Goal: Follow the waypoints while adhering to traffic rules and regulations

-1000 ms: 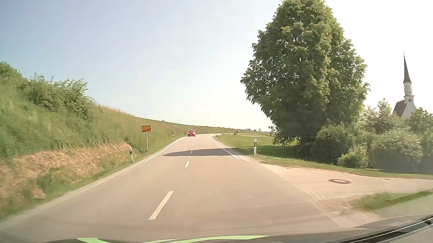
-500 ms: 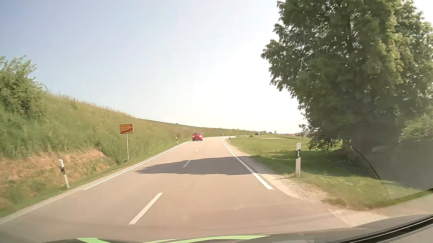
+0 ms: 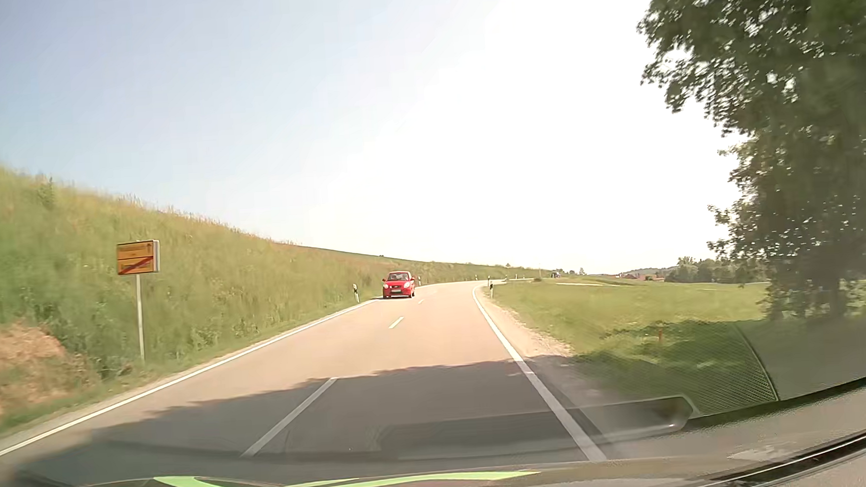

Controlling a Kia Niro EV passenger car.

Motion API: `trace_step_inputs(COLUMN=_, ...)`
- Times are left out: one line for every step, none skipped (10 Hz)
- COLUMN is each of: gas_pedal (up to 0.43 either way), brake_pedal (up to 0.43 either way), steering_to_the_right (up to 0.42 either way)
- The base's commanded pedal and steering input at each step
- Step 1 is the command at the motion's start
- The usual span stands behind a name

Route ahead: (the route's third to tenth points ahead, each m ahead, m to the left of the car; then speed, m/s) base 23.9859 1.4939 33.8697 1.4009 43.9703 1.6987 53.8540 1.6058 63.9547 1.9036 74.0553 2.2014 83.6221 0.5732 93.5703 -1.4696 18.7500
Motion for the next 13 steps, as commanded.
trace_step_inputs(gas_pedal=0.138, brake_pedal=0.000, steering_to_the_right=-0.024)
trace_step_inputs(gas_pedal=0.138, brake_pedal=0.000, steering_to_the_right=-0.024)
trace_step_inputs(gas_pedal=0.138, brake_pedal=0.000, steering_to_the_right=-0.023)
trace_step_inputs(gas_pedal=0.138, brake_pedal=0.000, steering_to_the_right=-0.020)
trace_step_inputs(gas_pedal=0.138, brake_pedal=0.000, steering_to_the_right=-0.014)
trace_step_inputs(gas_pedal=0.138, brake_pedal=0.000, steering_to_the_right=-0.007)
trace_step_inputs(gas_pedal=0.138, brake_pedal=0.000, steering_to_the_right=-0.004)
trace_step_inputs(gas_pedal=0.138, brake_pedal=0.000, steering_to_the_right=-0.001)
trace_step_inputs(gas_pedal=0.138, brake_pedal=0.000, steering_to_the_right=-0.001)
trace_step_inputs(gas_pedal=0.138, brake_pedal=0.000, steering_to_the_right=-0.001)
trace_step_inputs(gas_pedal=0.138, brake_pedal=0.000, steering_to_the_right=0.000)
trace_step_inputs(gas_pedal=0.138, brake_pedal=0.000, steering_to_the_right=0.002)
trace_step_inputs(gas_pedal=0.138, brake_pedal=0.000, steering_to_the_right=0.005)
